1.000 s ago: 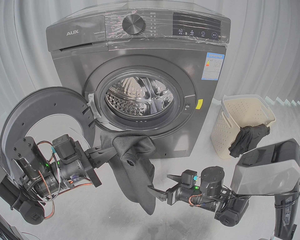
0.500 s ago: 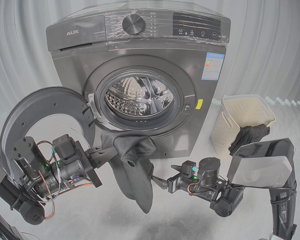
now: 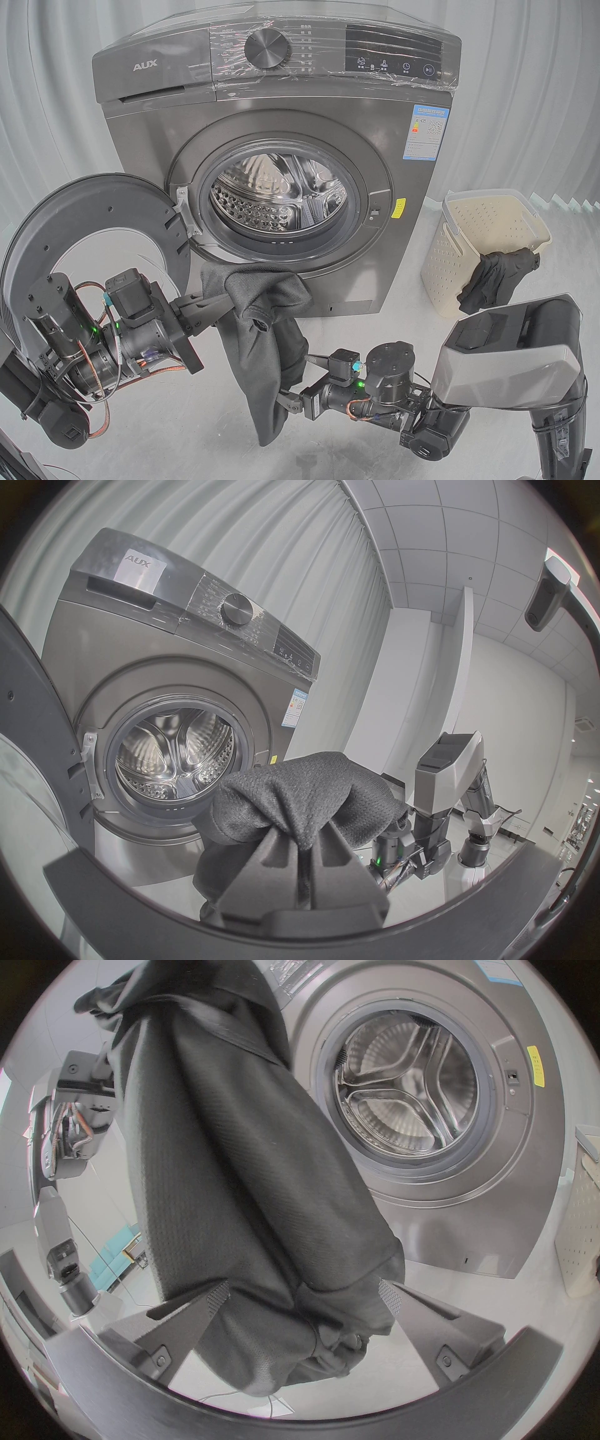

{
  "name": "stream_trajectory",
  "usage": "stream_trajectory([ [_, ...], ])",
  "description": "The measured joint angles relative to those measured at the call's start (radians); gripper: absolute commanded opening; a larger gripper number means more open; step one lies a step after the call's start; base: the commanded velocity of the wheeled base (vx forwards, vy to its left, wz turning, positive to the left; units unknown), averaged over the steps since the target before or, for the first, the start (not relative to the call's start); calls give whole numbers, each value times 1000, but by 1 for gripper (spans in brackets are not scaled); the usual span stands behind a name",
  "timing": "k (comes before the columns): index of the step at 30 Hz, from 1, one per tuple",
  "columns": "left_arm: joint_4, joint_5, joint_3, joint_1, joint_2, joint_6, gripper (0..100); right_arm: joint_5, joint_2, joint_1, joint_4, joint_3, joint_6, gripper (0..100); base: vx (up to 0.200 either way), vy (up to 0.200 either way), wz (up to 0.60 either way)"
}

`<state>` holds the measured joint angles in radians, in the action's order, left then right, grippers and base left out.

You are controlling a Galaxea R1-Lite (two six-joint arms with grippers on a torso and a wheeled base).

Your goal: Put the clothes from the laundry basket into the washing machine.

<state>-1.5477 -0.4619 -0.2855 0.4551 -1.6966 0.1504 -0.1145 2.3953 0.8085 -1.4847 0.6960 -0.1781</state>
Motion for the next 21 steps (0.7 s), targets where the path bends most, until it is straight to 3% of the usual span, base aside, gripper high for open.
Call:
stream_trajectory([
  [11, 0, 0, 0, -3, 1, 12, 0, 1, -8, -13, -13, -1, -1, 100, 0, 0, 0],
  [21, 0, 0, 0, -1, 6, 12, 0, -3, 6, -104, 20, 87, 2, 100, 0, 0, 0],
])
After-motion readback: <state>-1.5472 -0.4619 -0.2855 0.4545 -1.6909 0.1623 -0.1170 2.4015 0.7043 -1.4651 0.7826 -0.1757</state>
